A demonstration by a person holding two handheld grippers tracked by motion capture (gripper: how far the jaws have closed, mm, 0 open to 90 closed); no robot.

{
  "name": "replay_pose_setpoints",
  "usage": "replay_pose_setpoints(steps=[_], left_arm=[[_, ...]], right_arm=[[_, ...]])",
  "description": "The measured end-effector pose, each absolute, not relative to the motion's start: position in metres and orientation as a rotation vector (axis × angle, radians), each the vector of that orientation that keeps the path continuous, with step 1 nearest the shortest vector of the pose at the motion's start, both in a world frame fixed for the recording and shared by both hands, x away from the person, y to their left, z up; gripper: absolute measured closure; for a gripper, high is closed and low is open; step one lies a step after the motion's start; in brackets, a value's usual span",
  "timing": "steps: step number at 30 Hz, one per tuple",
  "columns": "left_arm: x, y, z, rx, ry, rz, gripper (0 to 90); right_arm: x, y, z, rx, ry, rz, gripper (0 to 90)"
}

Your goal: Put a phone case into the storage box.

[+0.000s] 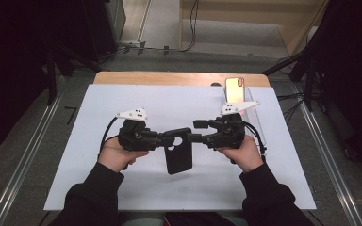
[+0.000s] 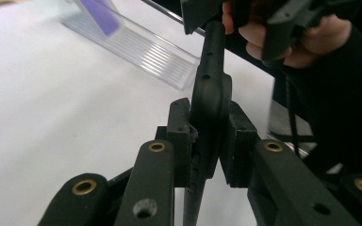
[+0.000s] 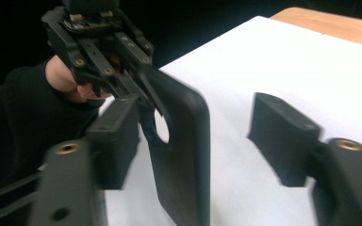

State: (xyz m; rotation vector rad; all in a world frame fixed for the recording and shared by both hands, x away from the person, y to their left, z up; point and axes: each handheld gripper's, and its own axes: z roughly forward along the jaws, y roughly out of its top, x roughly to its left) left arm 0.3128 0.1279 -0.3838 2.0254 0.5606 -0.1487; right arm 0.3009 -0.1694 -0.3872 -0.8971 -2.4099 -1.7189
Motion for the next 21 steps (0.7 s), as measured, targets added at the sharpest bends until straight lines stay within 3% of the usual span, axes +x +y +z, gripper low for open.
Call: replay_pose_setpoints(steps=[6,8,9,21], left_arm=[[0.314,0.131,-0.38,2.013,0.661,-0.091,76.9],[0.315,0.132,-0.38,2.016,0.69,-0.08,76.9],[0.315,0.132,-0.38,2.019,0.702,-0.071,76.8],[0.318,0.135,-0.379,1.989,0.864,-0.012,76.7]], right_arm=[[0.3,-0.168,-0.392,-0.948,-2.441,-1.673,18.8],[0.3,-0.166,-0.394,-0.956,-2.461,-1.679,11.4],[0.299,-0.165,-0.396,-0.962,-2.475,-1.688,1.0],[0.291,-0.153,-0.404,-1.144,-2.525,-1.665,0.0]])
